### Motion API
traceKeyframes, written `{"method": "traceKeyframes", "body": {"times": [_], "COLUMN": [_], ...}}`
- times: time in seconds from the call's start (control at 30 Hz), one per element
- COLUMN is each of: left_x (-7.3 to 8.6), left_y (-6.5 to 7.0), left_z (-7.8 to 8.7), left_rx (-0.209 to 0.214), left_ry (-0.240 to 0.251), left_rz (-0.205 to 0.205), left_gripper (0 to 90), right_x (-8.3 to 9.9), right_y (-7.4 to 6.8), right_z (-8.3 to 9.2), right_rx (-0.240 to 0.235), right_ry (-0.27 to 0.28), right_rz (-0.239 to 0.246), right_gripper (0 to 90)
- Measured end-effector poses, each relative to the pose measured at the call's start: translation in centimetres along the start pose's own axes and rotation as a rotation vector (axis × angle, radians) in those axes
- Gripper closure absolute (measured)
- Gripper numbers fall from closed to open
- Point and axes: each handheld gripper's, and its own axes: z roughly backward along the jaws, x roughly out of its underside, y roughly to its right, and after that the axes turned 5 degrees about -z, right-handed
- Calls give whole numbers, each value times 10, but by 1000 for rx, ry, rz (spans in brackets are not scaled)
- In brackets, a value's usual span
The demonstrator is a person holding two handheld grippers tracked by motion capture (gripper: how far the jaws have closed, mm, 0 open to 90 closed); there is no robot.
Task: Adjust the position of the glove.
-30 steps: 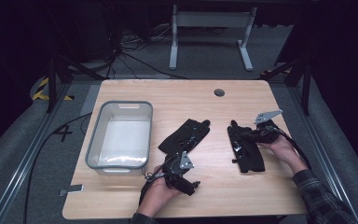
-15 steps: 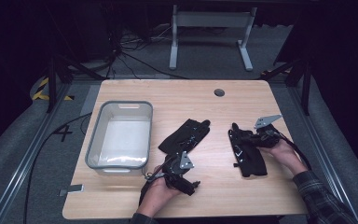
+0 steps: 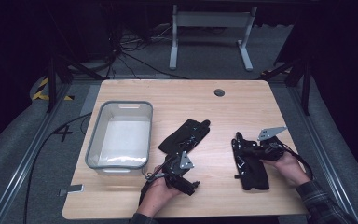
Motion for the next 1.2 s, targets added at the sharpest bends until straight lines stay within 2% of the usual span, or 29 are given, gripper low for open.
{"method": "traceKeyframes", "body": {"times": [0.13, 0.23, 0.33, 0.43, 0.53, 0.63, 0.73, 1.0, 1.2], "left_x": [0, 0, 0, 0, 0, 0, 0, 0, 0], "left_y": [0, 0, 0, 0, 0, 0, 0, 0, 0], "left_z": [0, 0, 0, 0, 0, 0, 0, 0, 0], "left_rx": [0, 0, 0, 0, 0, -2, -1, -3, -4], "left_ry": [0, 1, 1, 1, 1, 0, 1, 1, 0], "left_rz": [0, 1, 0, 1, 0, 1, 1, 2, 3], "left_gripper": [3, 3, 3, 3, 3, 2, 2, 1, 1], "right_x": [5, 5, 7, 15, 28, 41, 51, 79, 93], "right_y": [-8, -8, -7, -7, -3, -2, -4, -4, -4], "right_z": [4, 8, 18, 28, 38, 46, 52, 56, 57], "right_rx": [8, 12, 20, 45, 57, 53, 99, 172, 204], "right_ry": [0, 25, 67, 96, 112, 133, 152, 152, 134], "right_rz": [8, 15, 0, -12, -52, -86, -91, -134, -164], "right_gripper": [900, 874, 799, 677, 573, 534, 438, 209, 148]}}
